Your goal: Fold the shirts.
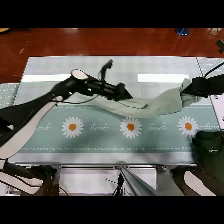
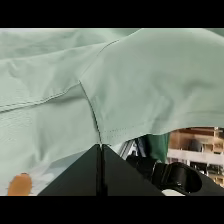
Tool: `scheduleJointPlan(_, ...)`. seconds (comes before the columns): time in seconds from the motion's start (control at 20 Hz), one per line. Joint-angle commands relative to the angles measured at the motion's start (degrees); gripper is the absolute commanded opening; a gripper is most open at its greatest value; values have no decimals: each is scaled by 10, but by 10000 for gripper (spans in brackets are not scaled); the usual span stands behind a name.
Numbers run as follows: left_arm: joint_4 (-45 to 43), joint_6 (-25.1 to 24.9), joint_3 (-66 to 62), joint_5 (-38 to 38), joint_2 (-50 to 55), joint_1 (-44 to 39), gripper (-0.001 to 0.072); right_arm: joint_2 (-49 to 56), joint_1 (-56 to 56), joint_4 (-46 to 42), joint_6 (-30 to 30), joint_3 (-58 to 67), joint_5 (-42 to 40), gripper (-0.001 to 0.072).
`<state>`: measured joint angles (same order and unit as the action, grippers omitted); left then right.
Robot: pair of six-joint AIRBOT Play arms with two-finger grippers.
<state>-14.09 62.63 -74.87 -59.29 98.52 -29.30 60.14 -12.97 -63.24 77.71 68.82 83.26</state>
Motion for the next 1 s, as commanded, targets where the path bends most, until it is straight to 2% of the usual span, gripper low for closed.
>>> scheduleJointPlan(0.0, 13, 16, 0, 24, 30, -62, 23, -12, 0, 0, 7, 0, 24, 24)
scheduleJointPlan(0.35, 147, 17, 0, 66, 108, -156, 23, -35, 0, 18, 9, 0, 32, 24)
scheduleJointPlan(0.45, 171, -5, 0, 76, 113, -155, 22, -38, 0, 22, 8, 0, 35, 24)
scheduleJointPlan(0.6, 166, -19, 0, 76, 90, -96, 20, -38, 1, 32, 3, 0, 29, 24)
scheduleJointPlan(0.75, 120, -19, 0, 71, 25, 1, 20, -38, 66, 24, 3, 0, 1, 24)
scheduleJointPlan(0.95, 71, -19, 0, 32, -94, 152, 20, -21, 207, -3, 59, 0, -159, 24)
